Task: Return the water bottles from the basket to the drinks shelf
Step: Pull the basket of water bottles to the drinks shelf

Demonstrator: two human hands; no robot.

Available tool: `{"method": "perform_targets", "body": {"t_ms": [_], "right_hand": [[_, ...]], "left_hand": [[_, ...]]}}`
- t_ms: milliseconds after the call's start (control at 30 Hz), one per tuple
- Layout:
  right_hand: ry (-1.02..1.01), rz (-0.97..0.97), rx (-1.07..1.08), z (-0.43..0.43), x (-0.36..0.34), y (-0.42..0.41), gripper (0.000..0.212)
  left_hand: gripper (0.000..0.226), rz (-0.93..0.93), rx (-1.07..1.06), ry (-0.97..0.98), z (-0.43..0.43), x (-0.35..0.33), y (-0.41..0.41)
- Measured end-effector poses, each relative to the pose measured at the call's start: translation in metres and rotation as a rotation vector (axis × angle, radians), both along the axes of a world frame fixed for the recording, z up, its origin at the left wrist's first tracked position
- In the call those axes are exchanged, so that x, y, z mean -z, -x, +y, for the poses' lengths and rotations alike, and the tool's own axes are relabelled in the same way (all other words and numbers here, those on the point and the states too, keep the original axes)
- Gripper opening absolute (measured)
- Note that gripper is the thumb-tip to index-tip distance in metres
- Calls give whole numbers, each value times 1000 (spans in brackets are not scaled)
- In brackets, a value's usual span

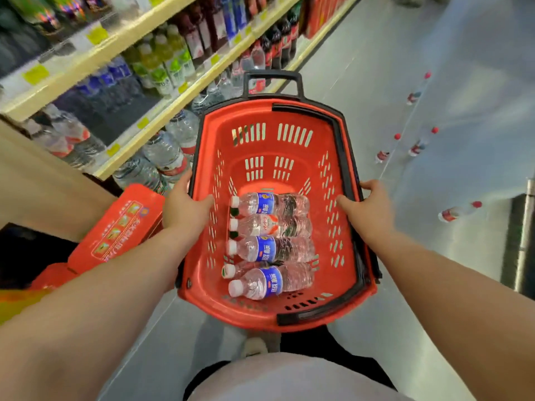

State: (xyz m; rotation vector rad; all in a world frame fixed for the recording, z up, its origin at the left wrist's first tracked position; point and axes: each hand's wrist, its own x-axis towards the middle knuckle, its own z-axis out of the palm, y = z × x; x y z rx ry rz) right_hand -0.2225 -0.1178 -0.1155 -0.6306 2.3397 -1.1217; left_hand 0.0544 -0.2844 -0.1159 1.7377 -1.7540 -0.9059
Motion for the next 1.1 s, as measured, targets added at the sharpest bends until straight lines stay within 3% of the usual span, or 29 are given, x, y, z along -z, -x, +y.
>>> {"method": "perform_targets", "body": {"t_ms": [167, 600, 900, 1100], "right_hand": [[0, -53, 22, -76, 9, 85, 38], [-64, 75, 87, -285, 10, 274, 61], [-110, 80, 314, -422, 20, 376, 57], [-114, 36, 341, -502, 36, 458, 52]], "left_hand": [[71, -3, 25, 11, -82, 8, 91], [71, -6, 167, -50, -317, 11, 297], [71, -54, 339, -33, -492, 10, 433], [72, -109, 397, -22, -579, 15, 525]]}}
